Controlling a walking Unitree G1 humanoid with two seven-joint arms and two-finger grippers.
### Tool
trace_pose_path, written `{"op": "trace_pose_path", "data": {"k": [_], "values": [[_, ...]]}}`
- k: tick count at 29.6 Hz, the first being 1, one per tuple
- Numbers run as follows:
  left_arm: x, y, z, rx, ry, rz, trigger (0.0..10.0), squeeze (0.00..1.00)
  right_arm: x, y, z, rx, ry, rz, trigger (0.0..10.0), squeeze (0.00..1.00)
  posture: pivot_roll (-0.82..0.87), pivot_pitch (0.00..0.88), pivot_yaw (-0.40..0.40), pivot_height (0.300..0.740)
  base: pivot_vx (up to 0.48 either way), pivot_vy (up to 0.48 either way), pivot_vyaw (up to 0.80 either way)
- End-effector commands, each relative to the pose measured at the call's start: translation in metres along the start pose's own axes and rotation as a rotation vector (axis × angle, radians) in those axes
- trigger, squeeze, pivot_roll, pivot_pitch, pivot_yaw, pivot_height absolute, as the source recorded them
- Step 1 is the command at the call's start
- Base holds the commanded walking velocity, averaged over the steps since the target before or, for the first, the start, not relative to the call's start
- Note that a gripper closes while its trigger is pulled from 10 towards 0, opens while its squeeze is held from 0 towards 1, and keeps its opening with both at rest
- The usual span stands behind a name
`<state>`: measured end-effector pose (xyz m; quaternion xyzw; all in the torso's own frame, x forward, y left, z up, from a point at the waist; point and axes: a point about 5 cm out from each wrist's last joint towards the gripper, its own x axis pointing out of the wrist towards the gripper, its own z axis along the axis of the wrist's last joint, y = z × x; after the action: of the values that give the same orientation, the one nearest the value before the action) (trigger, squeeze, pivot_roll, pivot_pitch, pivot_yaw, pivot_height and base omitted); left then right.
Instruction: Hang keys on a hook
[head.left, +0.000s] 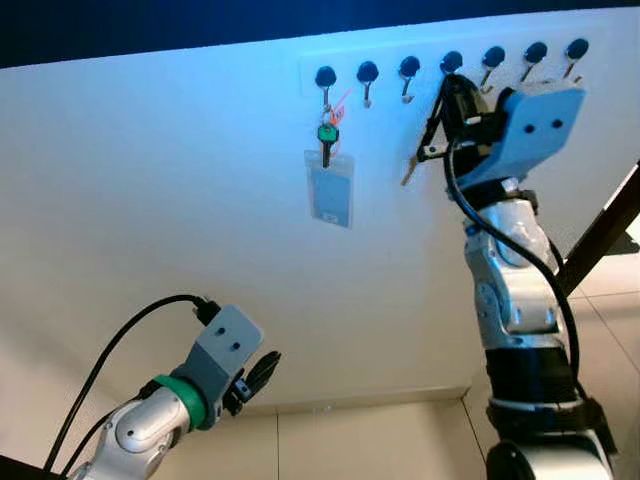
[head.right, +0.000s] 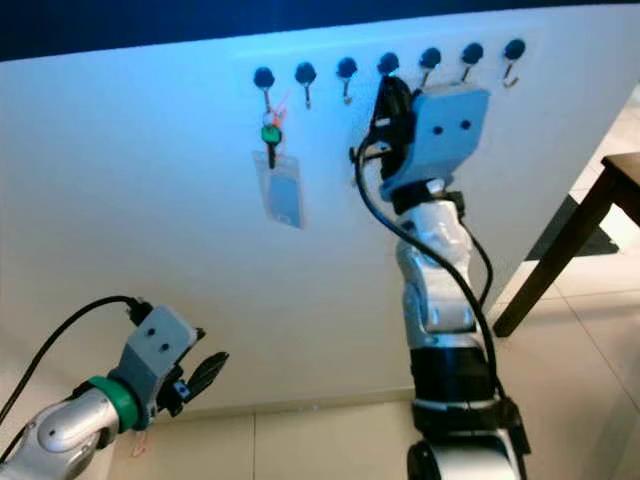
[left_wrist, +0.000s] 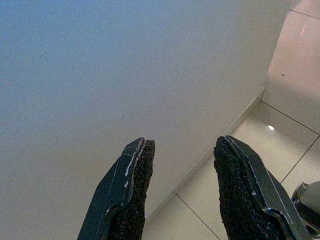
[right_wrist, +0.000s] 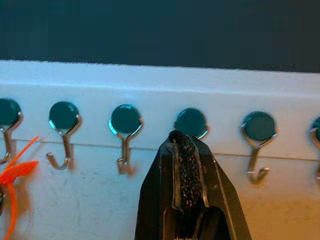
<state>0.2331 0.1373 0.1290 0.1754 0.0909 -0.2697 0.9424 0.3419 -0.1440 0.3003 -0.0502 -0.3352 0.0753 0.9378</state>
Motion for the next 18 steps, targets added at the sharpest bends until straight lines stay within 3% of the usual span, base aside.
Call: {"op": "trace_pose_path", "data": {"k": [1, 18], "values": [[-0.001, 0.001, -0.003, -0.001, 0.015, 0.014, 10.0, 0.00, 0.002, 0.007, -0.002, 0.003, 0.004, 0.035, 10.0, 0.00, -0.03, 0.026, 0.128, 0.740, 0.000, 0.000, 0.00], [0.001, -0.001, 0.000, -0.007, 0.004, 0.016, 10.0, 0.00, 0.005, 0.021, -0.006, 0.009, 0.006, 0.131, 10.0, 0.00, -0.03, 0.031, 0.126, 0.740, 0.000, 0.000, 0.00]]}}
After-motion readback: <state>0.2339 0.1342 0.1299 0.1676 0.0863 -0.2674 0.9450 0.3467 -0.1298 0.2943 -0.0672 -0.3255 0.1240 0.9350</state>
